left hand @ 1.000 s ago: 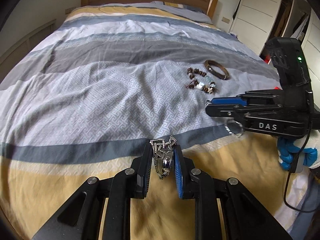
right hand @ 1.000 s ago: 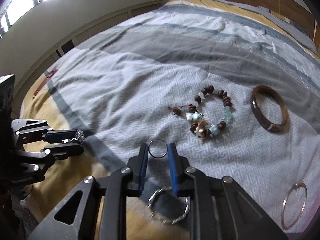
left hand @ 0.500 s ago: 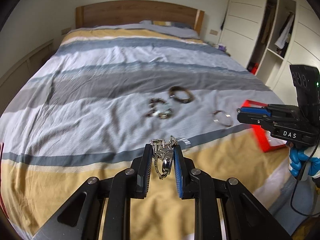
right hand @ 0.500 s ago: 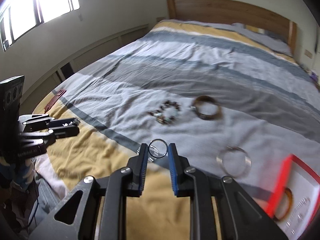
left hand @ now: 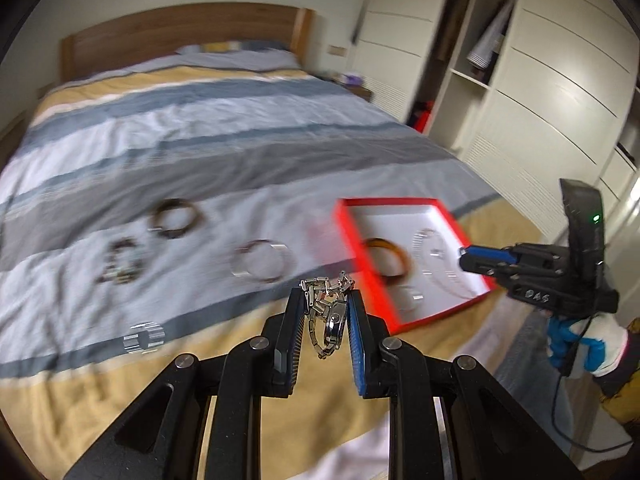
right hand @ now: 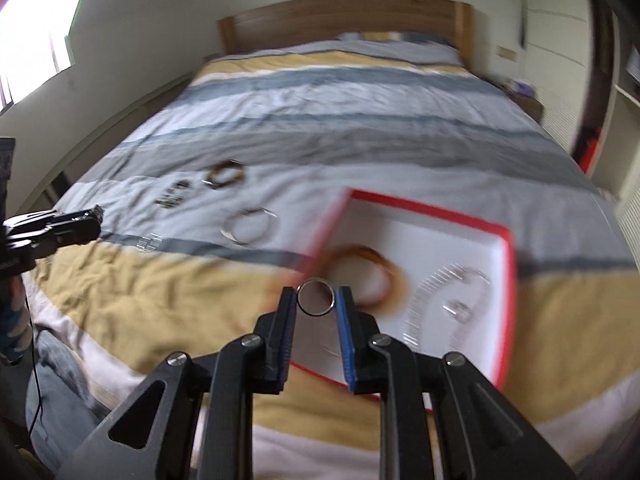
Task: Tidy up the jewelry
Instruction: 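Carry both items into the red box and open both tools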
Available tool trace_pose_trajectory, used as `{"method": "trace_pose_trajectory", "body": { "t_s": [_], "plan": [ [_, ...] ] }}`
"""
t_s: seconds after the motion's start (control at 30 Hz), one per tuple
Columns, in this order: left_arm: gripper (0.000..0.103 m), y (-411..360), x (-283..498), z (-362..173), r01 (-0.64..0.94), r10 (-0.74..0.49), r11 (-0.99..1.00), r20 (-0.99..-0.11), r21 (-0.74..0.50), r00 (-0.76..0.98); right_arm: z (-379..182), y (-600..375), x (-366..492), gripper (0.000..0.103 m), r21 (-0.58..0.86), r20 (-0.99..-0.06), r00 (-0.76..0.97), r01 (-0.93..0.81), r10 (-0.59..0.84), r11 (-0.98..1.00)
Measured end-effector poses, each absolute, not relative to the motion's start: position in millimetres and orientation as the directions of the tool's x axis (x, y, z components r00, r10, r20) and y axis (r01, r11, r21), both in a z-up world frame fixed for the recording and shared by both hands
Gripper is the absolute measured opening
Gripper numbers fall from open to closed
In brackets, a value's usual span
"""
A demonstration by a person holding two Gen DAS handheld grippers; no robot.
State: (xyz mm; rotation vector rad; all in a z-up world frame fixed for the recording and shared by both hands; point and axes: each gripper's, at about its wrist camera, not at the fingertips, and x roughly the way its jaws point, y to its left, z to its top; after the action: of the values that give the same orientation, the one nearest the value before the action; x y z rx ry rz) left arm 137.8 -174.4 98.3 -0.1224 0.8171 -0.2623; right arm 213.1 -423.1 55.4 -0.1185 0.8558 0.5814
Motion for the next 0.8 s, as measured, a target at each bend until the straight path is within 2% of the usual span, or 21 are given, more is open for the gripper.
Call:
{"method": "trace_pose_trajectory", "body": {
  "t_s": [0.17,0.37,0.53,0.8],
  "plan": [
    [0.021,-246.0,180.6,73.3,0.255,-0.341,0.939,-0.735,-0.232,0.586,27.6,-461.9,230.3,0.019,0.141,-0.772,0.491,-0.486,0.403,0.862],
    [0.021,-303.0,218.7,27.1,0.270,-0.325,0.939,-0.807,-0.213,0.493,-2.1,-470.4,249.5,0.019,0.131,-0.806,0.439,-0.521,0.397,0.843],
    [0.021,-318.0,237.5,-1.8,0.260,-0.284,0.948,-0.851,-0.182,0.441,-17.1,-468.8,264.4,0.019,0.140,-0.825,0.390,-0.558,0.408,0.818],
    [0.021,-319.2,246.4,-23.1,0.236,-0.246,0.959,-0.876,-0.158,0.414,-31.0,-457.3,279.0,0.019,0.121,-0.846,0.350,-0.609,0.402,0.784]
  ]
}}
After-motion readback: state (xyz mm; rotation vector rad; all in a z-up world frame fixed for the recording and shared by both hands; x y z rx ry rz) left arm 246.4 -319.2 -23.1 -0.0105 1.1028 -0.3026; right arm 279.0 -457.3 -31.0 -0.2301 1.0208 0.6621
